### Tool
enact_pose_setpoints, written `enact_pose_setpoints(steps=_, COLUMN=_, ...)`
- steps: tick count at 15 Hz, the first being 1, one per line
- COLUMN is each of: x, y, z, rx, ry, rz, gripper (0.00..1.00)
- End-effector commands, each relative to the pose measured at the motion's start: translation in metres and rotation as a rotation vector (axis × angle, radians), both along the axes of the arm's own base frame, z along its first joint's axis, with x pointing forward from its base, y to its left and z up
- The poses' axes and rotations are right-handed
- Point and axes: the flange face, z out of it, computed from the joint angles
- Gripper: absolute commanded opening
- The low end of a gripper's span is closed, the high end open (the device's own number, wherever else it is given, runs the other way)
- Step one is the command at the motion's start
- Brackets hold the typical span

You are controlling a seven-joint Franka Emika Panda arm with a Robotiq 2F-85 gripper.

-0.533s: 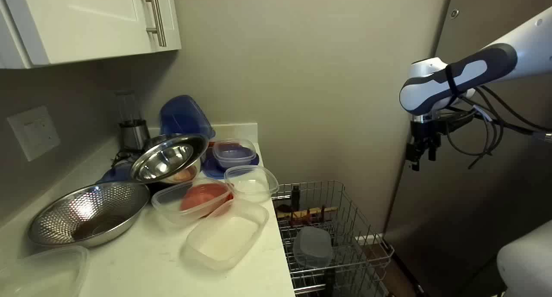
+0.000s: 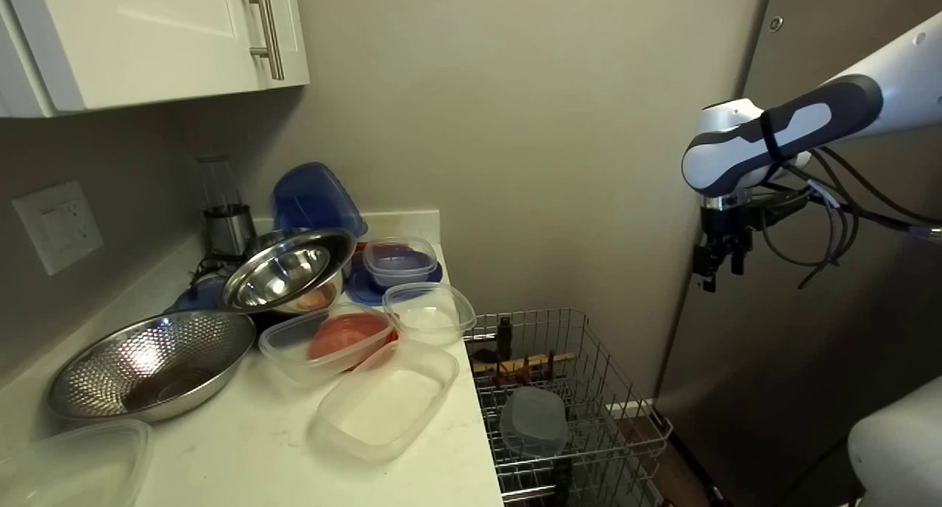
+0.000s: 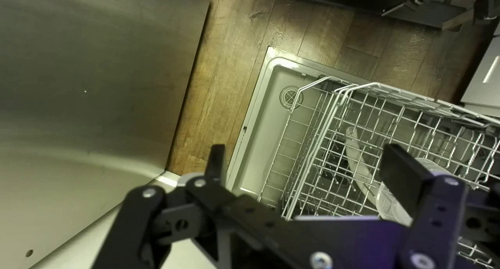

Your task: Put one clear bowl from the counter on the rack.

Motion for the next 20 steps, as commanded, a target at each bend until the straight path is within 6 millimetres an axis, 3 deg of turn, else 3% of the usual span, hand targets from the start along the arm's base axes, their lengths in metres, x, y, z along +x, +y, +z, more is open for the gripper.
enact_pose_setpoints(steps=1, x=0.000, y=0.000, z=0.000, rx=0.000, ry=0.001, rz=0.000, gripper=1.00)
enact_pose_setpoints(steps=6, x=0.000, y=0.000, z=0.000, rx=0.000, ry=0.001, rz=0.000, gripper=1.00)
enact_pose_setpoints(steps=8, x=0.018, y=0.025, z=-0.016, rx=0.009, ry=0.015, rz=0.057, gripper=1.00)
enact_pose_setpoints(steps=12, x=0.048, y=0.099, z=-0.059, rx=0.001, ry=0.073, rz=0.195, gripper=1.00)
enact_pose_setpoints(steps=14, x=0.059, y=0.127, z=-0.081, rx=-0.004, ry=0.110, rz=0.251, gripper=1.00)
enact_pose_setpoints(steps=17, x=0.076, y=0.157, z=-0.110, rx=0.001, ry=0.134, rz=0.279, gripper=1.00)
enact_pose_setpoints(steps=20, x=0.096, y=0.180, z=-0.125, rx=0.106, ry=0.038, rz=0.203, gripper=1.00)
